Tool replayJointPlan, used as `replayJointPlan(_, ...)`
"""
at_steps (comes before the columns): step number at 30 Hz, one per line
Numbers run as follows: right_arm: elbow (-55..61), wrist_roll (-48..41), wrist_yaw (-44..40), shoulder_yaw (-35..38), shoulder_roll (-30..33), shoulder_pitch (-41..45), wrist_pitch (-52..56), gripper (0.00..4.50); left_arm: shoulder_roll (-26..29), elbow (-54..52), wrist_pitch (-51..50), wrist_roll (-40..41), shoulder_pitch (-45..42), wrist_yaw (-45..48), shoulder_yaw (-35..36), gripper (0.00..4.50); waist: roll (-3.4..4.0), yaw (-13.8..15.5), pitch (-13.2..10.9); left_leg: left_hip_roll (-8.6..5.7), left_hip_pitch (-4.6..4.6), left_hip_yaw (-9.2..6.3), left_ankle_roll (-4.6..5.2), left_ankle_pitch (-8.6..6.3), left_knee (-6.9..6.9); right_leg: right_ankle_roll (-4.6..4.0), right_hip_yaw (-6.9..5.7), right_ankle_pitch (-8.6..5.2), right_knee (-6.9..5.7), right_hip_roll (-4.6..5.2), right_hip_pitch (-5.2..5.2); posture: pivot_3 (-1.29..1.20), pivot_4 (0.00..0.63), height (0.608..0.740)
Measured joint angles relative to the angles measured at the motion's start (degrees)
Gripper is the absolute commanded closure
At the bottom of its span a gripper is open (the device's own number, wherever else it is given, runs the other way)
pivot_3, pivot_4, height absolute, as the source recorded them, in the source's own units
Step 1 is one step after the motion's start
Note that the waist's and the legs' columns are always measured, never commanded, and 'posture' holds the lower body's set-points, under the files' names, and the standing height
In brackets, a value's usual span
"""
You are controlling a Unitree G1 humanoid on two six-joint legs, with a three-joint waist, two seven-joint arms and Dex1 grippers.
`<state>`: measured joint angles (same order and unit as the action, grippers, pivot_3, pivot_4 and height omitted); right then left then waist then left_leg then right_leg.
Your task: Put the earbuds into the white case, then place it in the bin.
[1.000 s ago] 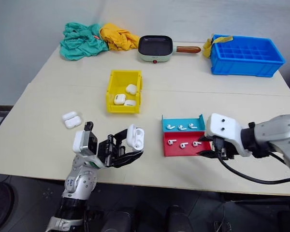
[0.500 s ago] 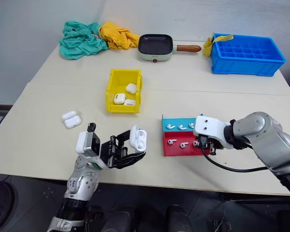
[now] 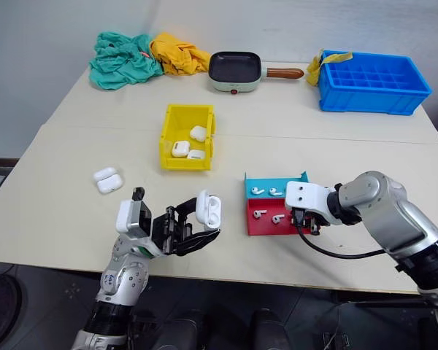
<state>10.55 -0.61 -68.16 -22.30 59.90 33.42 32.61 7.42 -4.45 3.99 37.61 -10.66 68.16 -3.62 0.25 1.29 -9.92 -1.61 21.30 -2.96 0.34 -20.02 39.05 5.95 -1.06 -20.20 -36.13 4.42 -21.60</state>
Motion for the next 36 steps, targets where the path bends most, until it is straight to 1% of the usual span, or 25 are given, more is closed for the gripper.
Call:
replayJointPlan(14,-2.32,4.03,-2.75,0.00,-1.02,0.67,-4.94,3.13,0.52,-1.74,-0.22,0.01,0.32,-1.10,0.01,1.72,0.00,-0.04,0.00,-0.01,-0.01,0.00,0.00,0.00,0.01,0.00,0.00,0.00,-0.05,0.00,0.00,0.00,0.150,0.740)
replayJointPlan(34,-2.84,6.63,-4.65,0.28,-1.17,0.52,-7.70,3.13,0.50,-1.75,-0.20,0.01,0.64,-1.47,0.00,1.72,0.00,-0.01,0.00,-0.01,-0.04,0.00,0.00,0.00,0.03,0.00,0.00,0.00,-0.07,0.01,0.02,0.00,0.150,0.740)
replayJointPlan(36,-2.89,6.63,-4.75,0.33,-1.17,0.50,-7.68,3.49,0.50,-1.75,-0.20,0.01,0.64,-1.48,-0.02,1.72,0.00,-0.02,0.00,-0.01,-0.04,0.00,0.00,0.00,0.03,0.00,0.00,0.00,-0.07,0.01,0.02,0.00,0.150,0.740)
